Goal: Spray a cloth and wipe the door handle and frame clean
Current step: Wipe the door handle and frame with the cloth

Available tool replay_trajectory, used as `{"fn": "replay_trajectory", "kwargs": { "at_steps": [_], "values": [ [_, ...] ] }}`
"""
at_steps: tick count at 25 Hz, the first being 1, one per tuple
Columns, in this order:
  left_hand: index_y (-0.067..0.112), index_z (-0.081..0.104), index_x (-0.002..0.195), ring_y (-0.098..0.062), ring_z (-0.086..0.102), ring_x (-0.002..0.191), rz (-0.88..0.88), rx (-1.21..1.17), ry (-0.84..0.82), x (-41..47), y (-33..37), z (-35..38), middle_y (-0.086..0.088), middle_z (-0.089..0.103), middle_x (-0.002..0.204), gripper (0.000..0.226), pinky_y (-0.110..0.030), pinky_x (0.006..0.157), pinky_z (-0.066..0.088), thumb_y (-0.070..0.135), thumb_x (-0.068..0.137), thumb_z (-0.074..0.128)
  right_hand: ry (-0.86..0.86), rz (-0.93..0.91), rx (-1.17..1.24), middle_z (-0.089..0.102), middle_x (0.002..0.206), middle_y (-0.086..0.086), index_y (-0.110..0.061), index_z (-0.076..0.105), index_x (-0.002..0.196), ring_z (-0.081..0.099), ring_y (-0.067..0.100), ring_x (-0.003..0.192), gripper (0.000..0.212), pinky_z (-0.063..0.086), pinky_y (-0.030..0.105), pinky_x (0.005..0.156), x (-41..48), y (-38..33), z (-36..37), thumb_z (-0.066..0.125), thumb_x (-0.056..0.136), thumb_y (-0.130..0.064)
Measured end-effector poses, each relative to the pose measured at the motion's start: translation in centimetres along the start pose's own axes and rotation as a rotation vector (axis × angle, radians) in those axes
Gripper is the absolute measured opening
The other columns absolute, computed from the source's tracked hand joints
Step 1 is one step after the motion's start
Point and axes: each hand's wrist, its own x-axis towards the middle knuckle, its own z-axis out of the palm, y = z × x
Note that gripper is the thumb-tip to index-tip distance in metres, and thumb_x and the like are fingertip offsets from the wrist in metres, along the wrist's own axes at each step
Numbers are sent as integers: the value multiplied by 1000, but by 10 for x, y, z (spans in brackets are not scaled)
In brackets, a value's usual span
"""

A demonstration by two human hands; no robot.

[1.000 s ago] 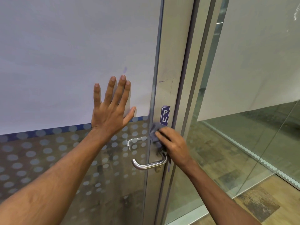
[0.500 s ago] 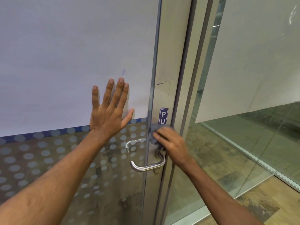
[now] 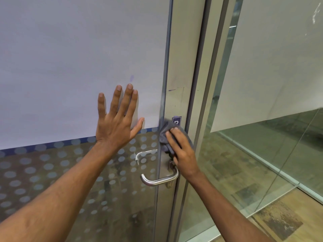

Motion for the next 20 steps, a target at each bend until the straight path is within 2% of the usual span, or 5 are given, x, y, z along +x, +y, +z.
{"fn": "replay_trajectory", "kwargs": {
  "at_steps": [5,8,14,18,20],
  "values": [
    [7,8,160,-32,0,152,7,21,-6,0,1,-2,-12,3,166,84,-58,118,-6,63,99,26,55,132,75,47,143,17,-4,49,136,38,22,137,61,21,21,118,35,-3,-6,65,78,12],
    [8,7,160,-30,-12,153,1,12,-8,0,0,1,-11,-3,167,84,-57,118,-11,63,99,25,171,232,285,48,142,14,0,50,133,36,14,137,51,25,26,118,54,-1,-6,51,83,8],
    [8,7,161,-29,-14,153,-8,5,7,0,0,3,-10,-7,167,85,-57,119,-12,64,99,25,-225,160,480,59,131,15,4,64,119,52,24,128,39,35,31,113,-43,22,-2,57,81,12],
    [8,7,161,-28,-14,153,-6,1,8,0,-1,2,-9,-8,167,85,-56,119,-11,63,99,26,-229,284,531,66,122,8,1,70,111,58,12,119,33,40,21,107,-71,20,9,59,81,11],
    [8,6,161,-28,-15,152,-5,9,4,1,-1,1,-9,-9,167,85,-56,119,-11,63,99,27,-198,377,576,69,116,3,-5,73,106,61,5,114,42,40,15,103,-69,15,8,52,74,14]
  ]
}}
